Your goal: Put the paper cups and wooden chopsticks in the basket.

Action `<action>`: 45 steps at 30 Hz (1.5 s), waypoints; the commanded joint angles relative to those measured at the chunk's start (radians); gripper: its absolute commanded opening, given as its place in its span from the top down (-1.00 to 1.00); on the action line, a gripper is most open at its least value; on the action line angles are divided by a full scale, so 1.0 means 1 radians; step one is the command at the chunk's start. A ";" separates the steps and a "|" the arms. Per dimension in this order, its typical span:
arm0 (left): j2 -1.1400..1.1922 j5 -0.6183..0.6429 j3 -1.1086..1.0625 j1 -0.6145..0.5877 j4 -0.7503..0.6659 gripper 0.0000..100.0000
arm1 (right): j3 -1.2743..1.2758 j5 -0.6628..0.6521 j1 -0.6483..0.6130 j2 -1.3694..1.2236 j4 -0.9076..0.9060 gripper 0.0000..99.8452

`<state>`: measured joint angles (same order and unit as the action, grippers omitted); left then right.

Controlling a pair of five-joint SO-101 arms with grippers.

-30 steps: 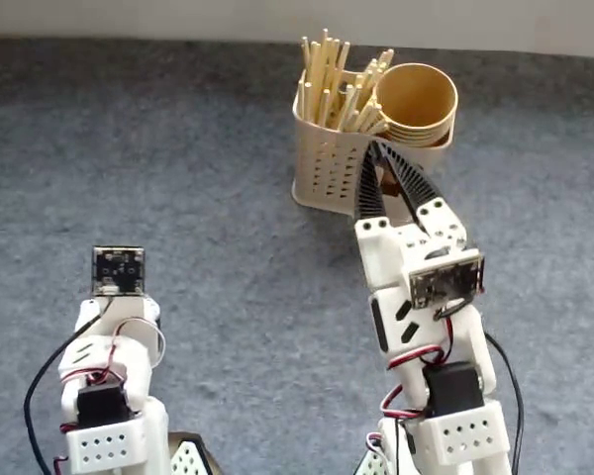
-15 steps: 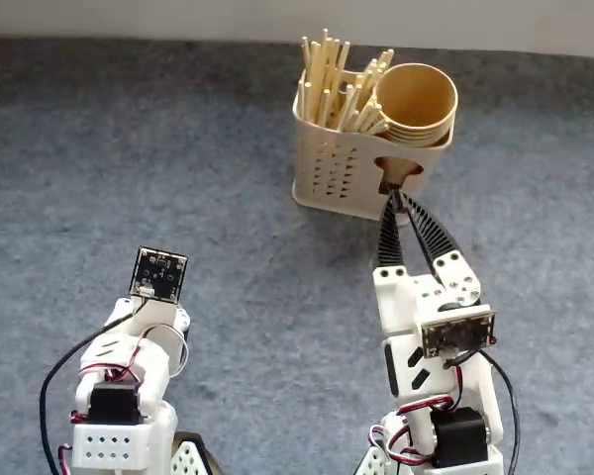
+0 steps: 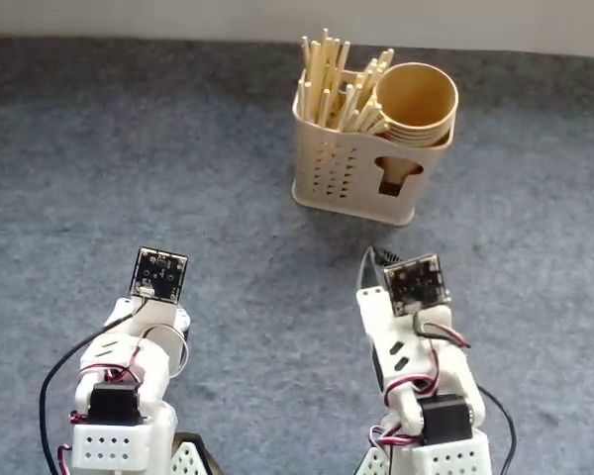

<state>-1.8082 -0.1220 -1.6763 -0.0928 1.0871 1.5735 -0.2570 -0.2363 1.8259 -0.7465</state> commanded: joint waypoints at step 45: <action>-0.001 0.003 -0.019 0.012 0.092 0.99 | 0.200 0.272 0.108 0.012 -0.501 0.99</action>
<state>-1.8082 -0.1204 -1.6763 -0.0913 1.1761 1.6717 0.0069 -0.1412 1.8259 -1.2390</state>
